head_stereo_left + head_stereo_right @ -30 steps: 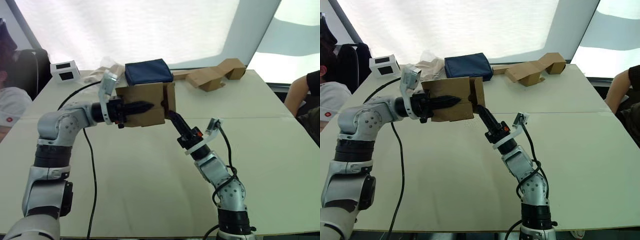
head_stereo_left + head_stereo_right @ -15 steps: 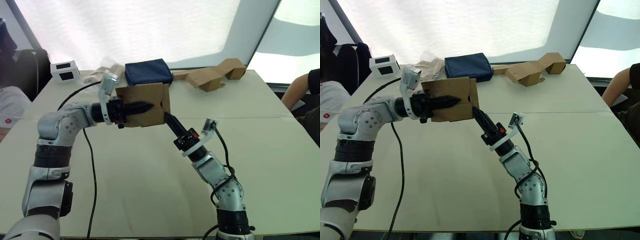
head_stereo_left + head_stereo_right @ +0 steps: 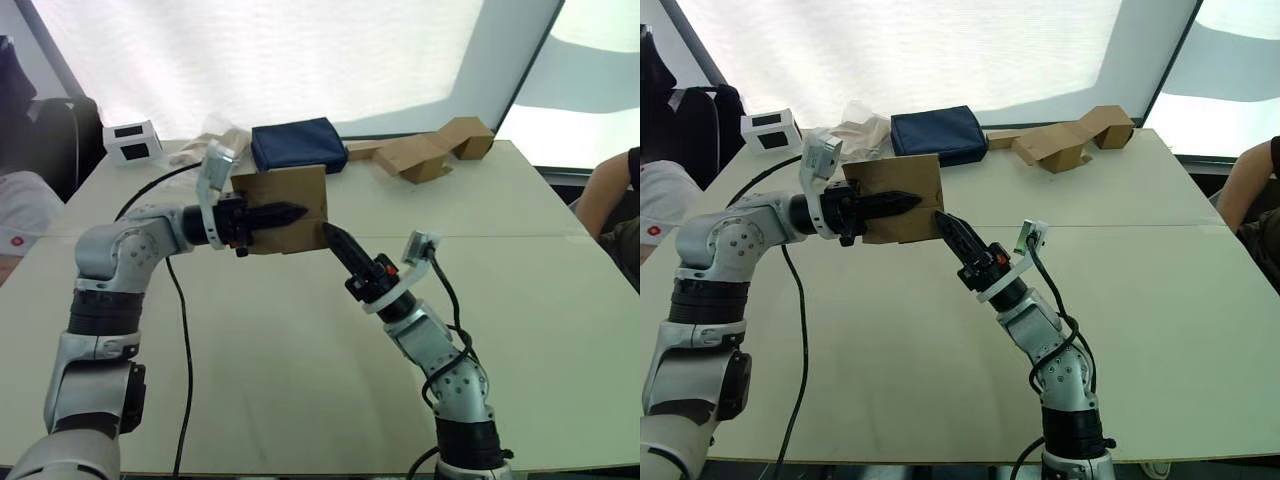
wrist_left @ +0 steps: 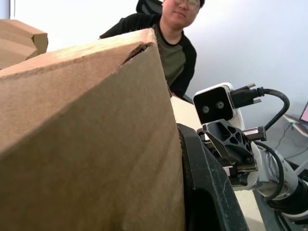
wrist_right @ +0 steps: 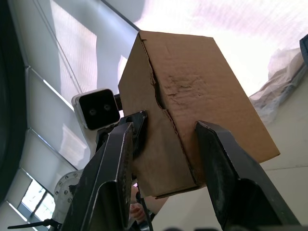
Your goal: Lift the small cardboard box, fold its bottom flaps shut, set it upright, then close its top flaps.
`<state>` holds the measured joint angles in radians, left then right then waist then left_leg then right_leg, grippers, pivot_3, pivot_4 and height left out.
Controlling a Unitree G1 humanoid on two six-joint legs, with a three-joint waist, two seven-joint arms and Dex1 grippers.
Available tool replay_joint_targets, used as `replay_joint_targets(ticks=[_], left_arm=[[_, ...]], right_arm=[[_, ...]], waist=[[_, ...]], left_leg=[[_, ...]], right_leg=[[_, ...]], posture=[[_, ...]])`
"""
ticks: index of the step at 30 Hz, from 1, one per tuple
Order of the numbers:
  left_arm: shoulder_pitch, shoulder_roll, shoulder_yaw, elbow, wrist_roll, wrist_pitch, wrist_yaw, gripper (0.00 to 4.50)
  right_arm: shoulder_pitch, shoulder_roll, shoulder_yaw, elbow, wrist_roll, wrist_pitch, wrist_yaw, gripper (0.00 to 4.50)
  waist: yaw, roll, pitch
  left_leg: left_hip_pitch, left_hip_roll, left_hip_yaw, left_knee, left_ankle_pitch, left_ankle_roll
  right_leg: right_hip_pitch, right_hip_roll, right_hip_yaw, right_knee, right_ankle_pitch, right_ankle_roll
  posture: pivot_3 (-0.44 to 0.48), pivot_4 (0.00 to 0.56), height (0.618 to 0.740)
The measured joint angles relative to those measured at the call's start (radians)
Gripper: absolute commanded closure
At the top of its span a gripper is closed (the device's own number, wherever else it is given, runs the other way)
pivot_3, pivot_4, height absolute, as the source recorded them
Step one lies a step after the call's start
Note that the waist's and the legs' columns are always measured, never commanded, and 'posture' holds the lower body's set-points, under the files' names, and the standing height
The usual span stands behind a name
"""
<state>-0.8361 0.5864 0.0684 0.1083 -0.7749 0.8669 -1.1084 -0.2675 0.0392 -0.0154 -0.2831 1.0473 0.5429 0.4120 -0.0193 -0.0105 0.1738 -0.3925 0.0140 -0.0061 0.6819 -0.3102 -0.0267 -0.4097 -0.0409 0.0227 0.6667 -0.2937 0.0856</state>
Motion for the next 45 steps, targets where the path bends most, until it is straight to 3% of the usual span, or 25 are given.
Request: replay_joint_targets(ticks=[12,18,21,24,25,33,45], left_arm=[[0.005,0.005,0.028,-0.017,-0.039,0.042,0.000,4.50],[0.005,0.013,0.035,-0.024,-0.046,0.058,-0.003,4.50],[0.005,0.007,0.036,-0.024,-0.046,0.059,-0.002,4.50],[0.005,-0.002,0.036,-0.025,-0.056,0.064,-0.001,4.50],[0.005,-0.002,0.036,-0.025,-0.060,0.066,-0.001,4.50],[0.005,-0.004,0.031,-0.032,-0.063,0.066,-0.002,4.50],[0.010,-0.003,0.008,-0.032,-0.040,0.065,-0.018,4.50]], right_arm=[[-0.031,-0.085,-0.037,0.002,-0.018,0.014,0.027,2.45],[-0.039,-0.138,-0.122,-0.017,0.097,0.057,0.022,2.45],[-0.051,-0.130,-0.134,-0.018,0.106,0.052,0.000,3.11],[-0.067,-0.128,-0.125,-0.005,0.066,0.037,-0.014,4.34],[-0.072,-0.128,-0.119,0.001,0.052,0.033,-0.015,4.46],[-0.119,-0.130,-0.031,0.023,-0.085,0.010,0.021,4.46],[-0.120,-0.142,-0.002,0.022,-0.192,0.002,0.060,4.46]], waist=[[0.000,0.000,0.000],[0.001,0.000,0.000],[-0.001,0.000,0.000],[-0.001,0.000,0.000],[-0.001,0.000,0.000],[0.000,0.000,0.000],[0.000,0.000,0.000]], left_leg=[[0.000,0.000,0.000,0.000,0.000,0.000],[0.000,0.000,0.000,0.000,0.000,0.000],[0.000,0.000,0.000,0.000,0.000,0.000],[0.000,0.000,0.000,0.000,0.000,0.000],[0.000,0.000,0.000,0.000,0.000,0.000],[0.000,0.000,0.000,0.000,0.000,0.000],[0.000,0.000,0.000,0.000,0.000,0.000]], right_leg=[[0.000,0.000,0.000,0.000,0.000,0.000],[0.000,0.000,0.000,0.000,0.000,0.000],[0.000,0.000,0.000,0.000,0.000,0.000],[0.000,0.000,0.000,0.000,0.000,0.000],[0.000,0.000,0.000,0.000,0.000,0.000],[0.000,0.000,0.000,0.000,0.000,0.000],[0.000,0.000,0.000,0.000,0.000,0.000]], posture=[[0.000,0.150,0.740],[0.000,0.150,0.740],[0.000,0.150,0.740],[0.000,0.150,0.740],[0.000,0.150,0.740],[0.000,0.150,0.740],[0.000,0.150,0.740]])
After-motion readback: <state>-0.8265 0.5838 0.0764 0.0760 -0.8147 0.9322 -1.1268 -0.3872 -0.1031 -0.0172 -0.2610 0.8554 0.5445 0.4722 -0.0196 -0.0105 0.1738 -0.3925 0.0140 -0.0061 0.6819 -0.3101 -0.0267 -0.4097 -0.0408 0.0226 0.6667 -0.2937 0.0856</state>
